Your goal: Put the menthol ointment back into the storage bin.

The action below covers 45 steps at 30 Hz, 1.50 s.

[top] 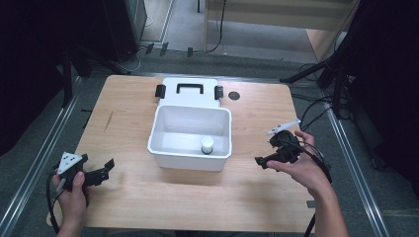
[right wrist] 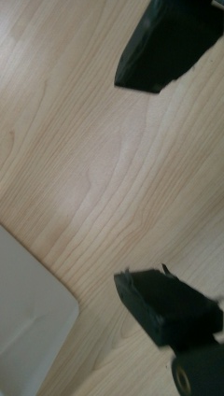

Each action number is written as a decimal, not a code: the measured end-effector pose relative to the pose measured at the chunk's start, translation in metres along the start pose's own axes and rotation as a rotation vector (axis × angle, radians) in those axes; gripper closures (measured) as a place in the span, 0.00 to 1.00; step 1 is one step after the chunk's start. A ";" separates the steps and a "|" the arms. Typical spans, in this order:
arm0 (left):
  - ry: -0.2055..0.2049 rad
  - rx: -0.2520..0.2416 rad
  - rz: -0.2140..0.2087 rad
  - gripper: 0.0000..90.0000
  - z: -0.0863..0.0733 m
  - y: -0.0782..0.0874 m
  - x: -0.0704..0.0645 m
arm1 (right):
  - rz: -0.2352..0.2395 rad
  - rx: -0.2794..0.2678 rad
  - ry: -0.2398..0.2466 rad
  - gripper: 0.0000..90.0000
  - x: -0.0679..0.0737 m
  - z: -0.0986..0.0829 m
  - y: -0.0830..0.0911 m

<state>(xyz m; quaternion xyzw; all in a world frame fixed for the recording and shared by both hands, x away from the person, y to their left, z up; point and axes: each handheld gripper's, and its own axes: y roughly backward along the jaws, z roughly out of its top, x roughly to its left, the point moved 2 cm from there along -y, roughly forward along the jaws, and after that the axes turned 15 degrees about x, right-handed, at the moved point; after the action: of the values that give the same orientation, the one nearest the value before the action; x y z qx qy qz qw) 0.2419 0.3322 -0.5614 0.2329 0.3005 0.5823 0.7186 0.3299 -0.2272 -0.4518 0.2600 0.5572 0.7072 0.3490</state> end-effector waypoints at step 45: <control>-0.007 -0.006 -0.030 0.00 0.000 0.001 0.000 | -0.026 -0.581 -0.404 0.06 -0.041 -0.157 -0.068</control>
<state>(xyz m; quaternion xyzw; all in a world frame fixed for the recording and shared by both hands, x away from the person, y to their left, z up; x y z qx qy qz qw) 0.2414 0.3326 -0.5611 0.2283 0.2999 0.5714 0.7290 0.2507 -0.3452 -0.5555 0.2774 0.2557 0.7661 0.5203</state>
